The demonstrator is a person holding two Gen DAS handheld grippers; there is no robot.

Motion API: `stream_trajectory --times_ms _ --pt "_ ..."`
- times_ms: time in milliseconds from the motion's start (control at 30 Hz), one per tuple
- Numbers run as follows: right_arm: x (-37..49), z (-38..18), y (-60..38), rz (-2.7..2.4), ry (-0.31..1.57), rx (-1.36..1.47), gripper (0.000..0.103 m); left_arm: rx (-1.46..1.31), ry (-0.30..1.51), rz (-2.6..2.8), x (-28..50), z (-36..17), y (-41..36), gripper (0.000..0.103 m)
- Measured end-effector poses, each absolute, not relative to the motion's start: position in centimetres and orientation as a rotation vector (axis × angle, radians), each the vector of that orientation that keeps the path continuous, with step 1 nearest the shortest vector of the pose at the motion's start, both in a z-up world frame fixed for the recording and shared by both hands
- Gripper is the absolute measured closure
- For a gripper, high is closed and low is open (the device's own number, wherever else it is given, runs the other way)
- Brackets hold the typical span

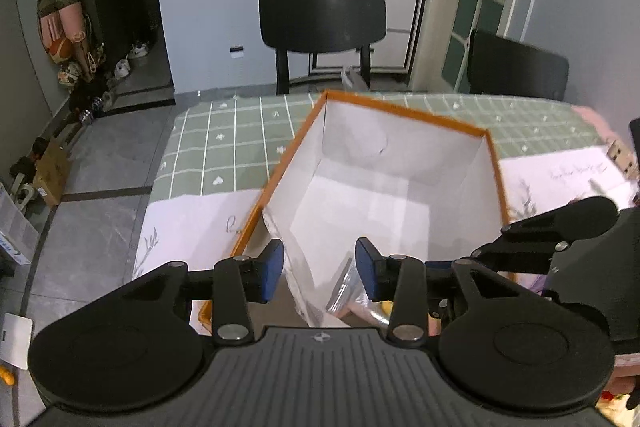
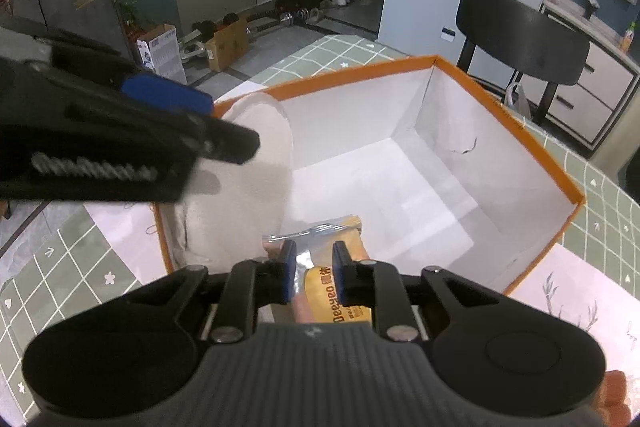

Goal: Organize soft objects
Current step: 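Carry the slipper and snack bag to the orange box and release them inside, then return both tools to the table and approach the crocheted fruit and brown sponge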

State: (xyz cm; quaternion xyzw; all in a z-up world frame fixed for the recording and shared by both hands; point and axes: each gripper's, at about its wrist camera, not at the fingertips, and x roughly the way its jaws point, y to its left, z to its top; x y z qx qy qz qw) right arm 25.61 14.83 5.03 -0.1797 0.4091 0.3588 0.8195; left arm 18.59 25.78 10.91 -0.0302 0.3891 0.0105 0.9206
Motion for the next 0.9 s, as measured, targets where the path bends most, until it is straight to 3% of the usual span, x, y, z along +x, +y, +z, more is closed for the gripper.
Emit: stream_trajectory --times_ms 367,533,900 --pt "23.8 7.3 13.1 0.749 0.817 -0.393 0.084 -0.032 0.732 0.008 16.6 13.4 24.2 0.054" --pt "22.8 8.5 11.8 0.741 0.788 -0.398 0.079 -0.014 0.678 0.022 15.6 14.2 23.2 0.036" --pt "19.6 11.4 4.8 0.727 0.729 -0.368 0.072 0.051 0.604 0.024 14.0 15.0 20.2 0.028"
